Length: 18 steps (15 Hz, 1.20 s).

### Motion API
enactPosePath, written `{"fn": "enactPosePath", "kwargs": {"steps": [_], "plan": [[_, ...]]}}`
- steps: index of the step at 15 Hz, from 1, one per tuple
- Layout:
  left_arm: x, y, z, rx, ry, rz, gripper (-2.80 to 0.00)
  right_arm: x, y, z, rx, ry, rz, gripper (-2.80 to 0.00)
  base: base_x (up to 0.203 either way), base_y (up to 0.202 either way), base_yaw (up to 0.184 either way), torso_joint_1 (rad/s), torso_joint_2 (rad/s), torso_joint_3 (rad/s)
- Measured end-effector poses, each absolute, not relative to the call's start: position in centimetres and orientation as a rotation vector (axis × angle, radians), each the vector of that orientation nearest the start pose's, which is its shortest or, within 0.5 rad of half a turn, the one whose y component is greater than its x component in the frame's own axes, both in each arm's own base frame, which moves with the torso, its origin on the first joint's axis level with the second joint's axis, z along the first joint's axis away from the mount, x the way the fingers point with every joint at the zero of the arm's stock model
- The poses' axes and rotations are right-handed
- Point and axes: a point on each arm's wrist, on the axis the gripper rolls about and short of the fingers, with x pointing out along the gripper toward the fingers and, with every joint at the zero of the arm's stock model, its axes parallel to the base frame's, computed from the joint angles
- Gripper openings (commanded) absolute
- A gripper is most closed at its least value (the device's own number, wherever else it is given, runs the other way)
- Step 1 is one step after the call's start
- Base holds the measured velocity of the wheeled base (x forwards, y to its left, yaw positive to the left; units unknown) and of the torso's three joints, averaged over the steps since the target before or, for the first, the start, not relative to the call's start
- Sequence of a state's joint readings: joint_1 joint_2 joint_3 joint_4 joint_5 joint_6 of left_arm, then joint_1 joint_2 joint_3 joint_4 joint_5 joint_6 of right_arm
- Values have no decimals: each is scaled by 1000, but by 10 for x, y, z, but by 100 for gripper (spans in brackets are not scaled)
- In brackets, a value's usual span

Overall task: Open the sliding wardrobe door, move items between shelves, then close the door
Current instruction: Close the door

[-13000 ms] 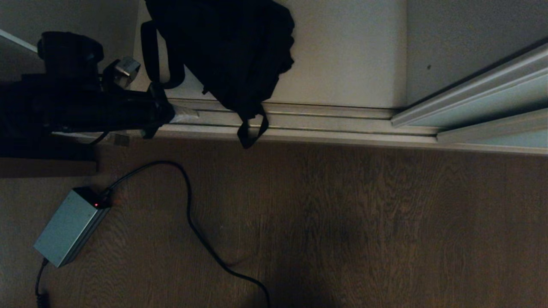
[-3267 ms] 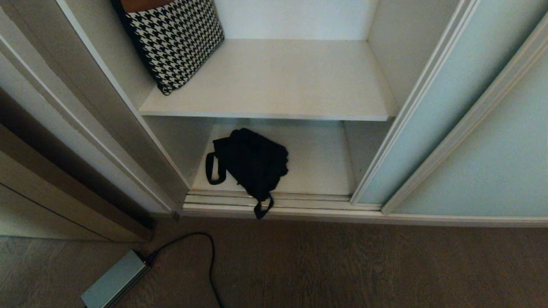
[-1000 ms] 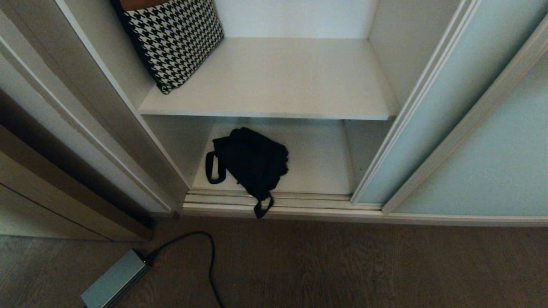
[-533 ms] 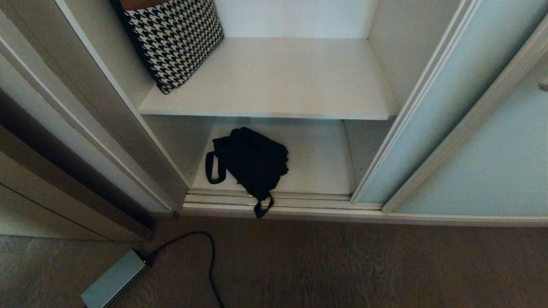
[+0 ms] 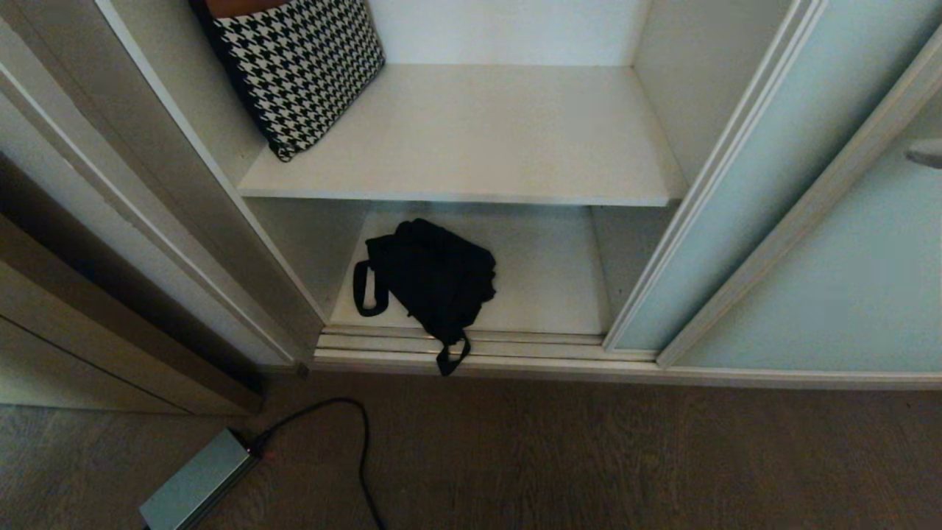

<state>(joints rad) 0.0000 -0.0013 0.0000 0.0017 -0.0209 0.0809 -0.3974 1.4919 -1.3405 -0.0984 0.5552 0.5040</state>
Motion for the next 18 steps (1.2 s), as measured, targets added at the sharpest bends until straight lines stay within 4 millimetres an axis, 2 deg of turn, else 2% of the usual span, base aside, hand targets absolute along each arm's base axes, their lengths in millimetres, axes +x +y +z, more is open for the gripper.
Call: {"fn": "enactPosePath", "kwargs": {"steps": [11,18], "plan": [[-23,0,75,81,0,-21,-280,265,-97,329,528,79,105,-280,0,0,0,0,0,0],[-23,0,75,81,0,-21,-280,287,-107,317,539,94,76,-280,0,0,0,0,0,0]]}}
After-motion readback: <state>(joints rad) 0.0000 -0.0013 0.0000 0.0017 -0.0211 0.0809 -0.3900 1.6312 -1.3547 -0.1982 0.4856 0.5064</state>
